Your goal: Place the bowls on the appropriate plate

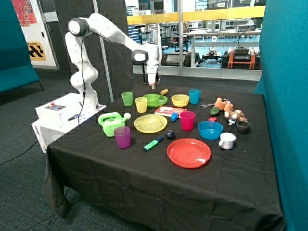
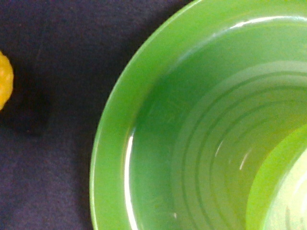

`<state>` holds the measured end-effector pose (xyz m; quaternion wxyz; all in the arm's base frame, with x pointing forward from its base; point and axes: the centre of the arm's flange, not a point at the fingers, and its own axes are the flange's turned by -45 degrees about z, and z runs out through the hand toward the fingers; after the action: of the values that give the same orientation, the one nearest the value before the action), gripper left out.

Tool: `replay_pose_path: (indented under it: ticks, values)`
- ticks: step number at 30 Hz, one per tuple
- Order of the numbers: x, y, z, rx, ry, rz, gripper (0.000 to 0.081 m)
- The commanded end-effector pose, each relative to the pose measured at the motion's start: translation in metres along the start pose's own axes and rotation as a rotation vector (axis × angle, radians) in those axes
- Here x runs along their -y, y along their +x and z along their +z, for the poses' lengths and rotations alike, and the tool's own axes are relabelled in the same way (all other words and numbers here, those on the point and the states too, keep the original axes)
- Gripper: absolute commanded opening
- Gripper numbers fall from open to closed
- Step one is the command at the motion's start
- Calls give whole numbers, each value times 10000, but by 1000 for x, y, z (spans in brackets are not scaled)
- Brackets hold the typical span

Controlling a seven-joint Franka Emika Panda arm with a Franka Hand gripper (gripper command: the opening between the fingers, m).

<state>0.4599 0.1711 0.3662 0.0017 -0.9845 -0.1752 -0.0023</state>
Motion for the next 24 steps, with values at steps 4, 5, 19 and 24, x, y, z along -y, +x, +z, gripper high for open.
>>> replay_pose_path:
  ticks: [4, 5, 19, 24]
  values:
    - [-28, 27, -9, 50, -28, 883, 535]
    - [-30, 28, -9, 50, -28, 897, 534]
    - [-53, 57, -19, 50, -30, 1384, 534]
    - [-57, 60, -19, 49, -30, 1478, 527]
